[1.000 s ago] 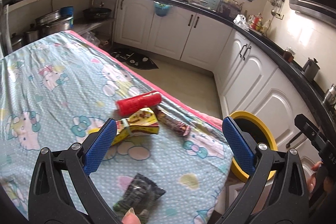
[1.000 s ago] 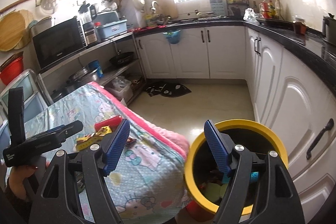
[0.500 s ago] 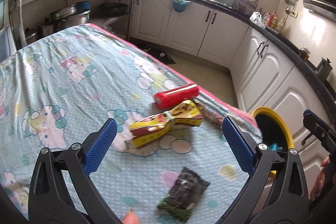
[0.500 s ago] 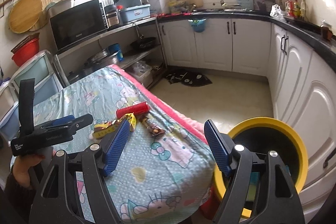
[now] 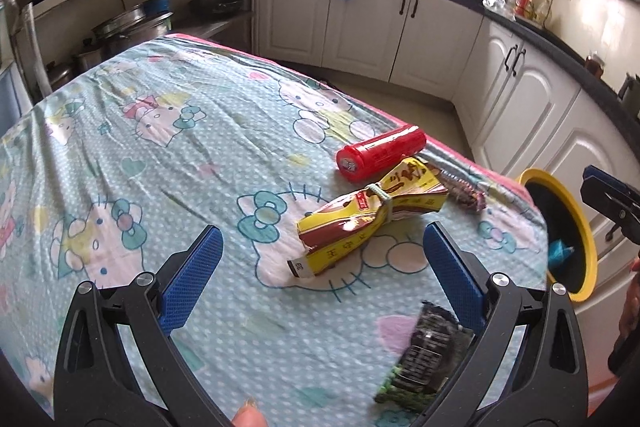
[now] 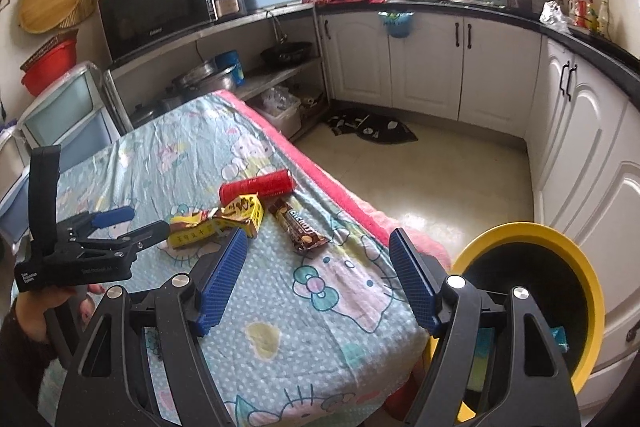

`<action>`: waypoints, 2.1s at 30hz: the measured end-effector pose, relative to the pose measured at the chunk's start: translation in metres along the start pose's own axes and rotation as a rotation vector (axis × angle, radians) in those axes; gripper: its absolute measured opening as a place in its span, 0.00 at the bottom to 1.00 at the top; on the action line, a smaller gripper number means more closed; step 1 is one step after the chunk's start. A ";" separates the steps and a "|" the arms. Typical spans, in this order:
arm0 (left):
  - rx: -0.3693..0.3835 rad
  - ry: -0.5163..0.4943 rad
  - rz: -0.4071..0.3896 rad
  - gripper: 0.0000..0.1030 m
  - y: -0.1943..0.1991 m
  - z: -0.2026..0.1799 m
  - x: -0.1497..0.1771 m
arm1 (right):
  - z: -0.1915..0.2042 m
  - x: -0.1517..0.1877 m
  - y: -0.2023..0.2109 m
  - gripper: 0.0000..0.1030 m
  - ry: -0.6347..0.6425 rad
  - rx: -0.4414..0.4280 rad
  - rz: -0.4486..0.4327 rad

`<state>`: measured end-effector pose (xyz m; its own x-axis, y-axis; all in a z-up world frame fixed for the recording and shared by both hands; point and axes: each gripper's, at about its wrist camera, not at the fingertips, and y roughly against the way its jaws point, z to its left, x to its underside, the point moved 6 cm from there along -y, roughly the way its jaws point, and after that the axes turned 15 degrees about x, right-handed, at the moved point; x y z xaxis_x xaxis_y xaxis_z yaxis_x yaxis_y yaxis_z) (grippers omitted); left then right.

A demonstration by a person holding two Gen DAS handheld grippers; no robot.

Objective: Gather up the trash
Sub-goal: 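Move both open tools back over the remaining items on the bed, then grasp the yellow-red snack box with the left tool while the right tool grasps the brown chocolate bar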

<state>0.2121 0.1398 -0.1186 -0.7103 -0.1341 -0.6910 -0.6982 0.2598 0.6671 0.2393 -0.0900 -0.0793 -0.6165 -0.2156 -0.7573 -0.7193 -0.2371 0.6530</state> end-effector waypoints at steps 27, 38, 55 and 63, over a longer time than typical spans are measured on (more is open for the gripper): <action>0.232 -0.127 0.156 0.82 -0.066 -0.008 -0.007 | 0.047 0.008 -0.111 0.42 0.224 -0.073 0.208; 0.213 -0.177 0.185 0.55 -0.073 -0.021 0.001 | 0.056 0.018 -0.116 0.16 0.249 -0.075 0.220; 0.168 -0.219 0.164 0.28 -0.056 -0.037 0.023 | 0.029 0.041 -0.088 0.08 0.079 -0.101 0.219; 0.166 -0.135 0.112 0.28 -0.034 -0.026 0.023 | 0.019 0.051 -0.070 0.07 0.031 -0.103 0.212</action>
<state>0.2167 0.1034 -0.1501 -0.7559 0.0306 -0.6540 -0.5836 0.4214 0.6942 0.2519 -0.0669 -0.1637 -0.7391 -0.2993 -0.6034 -0.5373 -0.2783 0.7962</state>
